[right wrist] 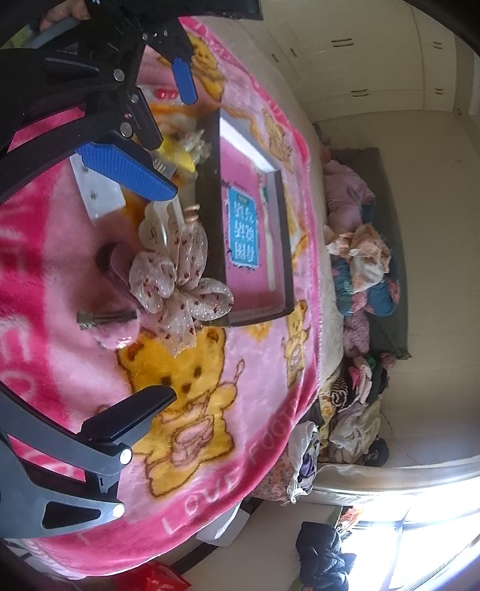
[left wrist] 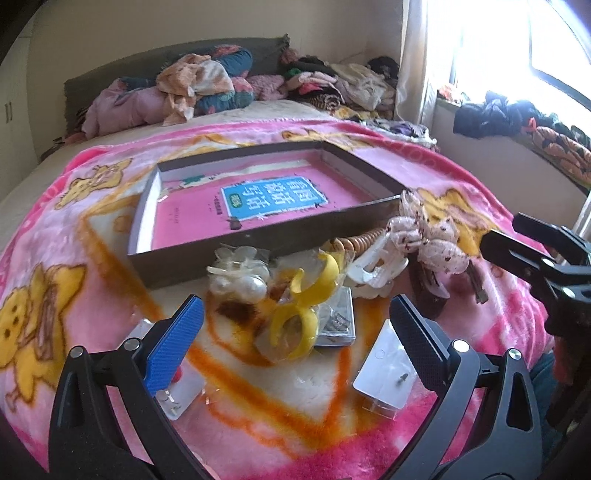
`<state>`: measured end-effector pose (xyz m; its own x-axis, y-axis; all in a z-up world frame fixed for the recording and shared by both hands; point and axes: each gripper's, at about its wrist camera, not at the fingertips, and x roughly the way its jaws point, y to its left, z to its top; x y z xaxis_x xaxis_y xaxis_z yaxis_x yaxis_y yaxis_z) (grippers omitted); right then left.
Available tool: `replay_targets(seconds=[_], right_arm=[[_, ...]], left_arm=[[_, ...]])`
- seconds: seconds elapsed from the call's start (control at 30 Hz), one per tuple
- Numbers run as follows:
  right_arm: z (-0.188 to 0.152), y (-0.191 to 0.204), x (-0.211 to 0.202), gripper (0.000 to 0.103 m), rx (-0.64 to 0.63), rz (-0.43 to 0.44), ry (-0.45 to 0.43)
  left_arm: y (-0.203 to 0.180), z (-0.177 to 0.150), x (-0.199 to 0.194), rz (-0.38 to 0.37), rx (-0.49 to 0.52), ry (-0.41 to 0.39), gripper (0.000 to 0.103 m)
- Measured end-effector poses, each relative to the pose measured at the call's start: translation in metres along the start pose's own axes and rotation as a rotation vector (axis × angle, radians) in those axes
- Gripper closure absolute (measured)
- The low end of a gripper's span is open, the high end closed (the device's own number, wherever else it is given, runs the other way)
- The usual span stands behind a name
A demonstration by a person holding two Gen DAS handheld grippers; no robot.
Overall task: Organize jewelry
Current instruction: 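Grasp the bagged yellow rings with the left gripper while the right gripper grasps the pink bow clip, then carry the yellow rings with the left gripper while the right gripper carries the bow over the box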
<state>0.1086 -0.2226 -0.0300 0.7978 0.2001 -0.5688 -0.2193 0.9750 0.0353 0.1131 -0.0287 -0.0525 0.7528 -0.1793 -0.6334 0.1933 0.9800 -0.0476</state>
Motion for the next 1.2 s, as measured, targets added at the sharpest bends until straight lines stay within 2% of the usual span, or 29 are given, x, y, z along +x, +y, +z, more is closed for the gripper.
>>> replay_targets(seconds=[0.1,0.17,0.3,0.47,0.57,0.67,0.73,0.8,0.83,0.97,1.2], right_arm=[[0.001,-0.002,0.012,0.006,-0.024,0.003,0.032],[0.002,-0.005,0.022,0.006,-0.018,0.025,0.064],[0.002,-0.007,0.037,0.017,-0.025,0.04,0.106],[0.001,-0.002,0.053,0.023,-0.053,0.05,0.146],[0.0,0.001,0.058,0.032,-0.063,0.057,0.158],[-0.002,0.005,0.062,0.044,-0.083,0.051,0.16],[-0.003,0.006,0.062,0.059,-0.088,0.046,0.156],[-0.003,0.005,0.061,0.069,-0.088,0.05,0.145],[-0.003,0.004,0.06,0.076,-0.086,0.051,0.14],[-0.002,-0.002,0.052,0.091,-0.07,0.063,0.112],[0.003,-0.009,0.031,0.094,-0.041,0.08,0.056]], left_arm=[[0.0,0.0,0.007,-0.009,0.004,0.011,0.011],[-0.001,0.001,0.01,-0.013,0.007,0.015,0.016],[0.001,0.002,0.019,-0.019,0.012,0.027,0.027],[0.0,0.001,0.025,-0.04,0.018,0.046,0.038],[-0.003,0.0,0.026,-0.046,0.025,0.045,0.049],[-0.005,0.0,0.028,-0.051,0.025,0.055,0.058],[-0.005,0.0,0.029,-0.049,0.023,0.058,0.066],[-0.005,0.001,0.028,-0.049,0.024,0.054,0.071],[-0.005,0.002,0.028,-0.051,0.024,0.052,0.073],[-0.007,0.005,0.024,-0.061,0.031,0.044,0.074],[-0.012,0.016,0.014,-0.09,0.032,0.011,0.075]])
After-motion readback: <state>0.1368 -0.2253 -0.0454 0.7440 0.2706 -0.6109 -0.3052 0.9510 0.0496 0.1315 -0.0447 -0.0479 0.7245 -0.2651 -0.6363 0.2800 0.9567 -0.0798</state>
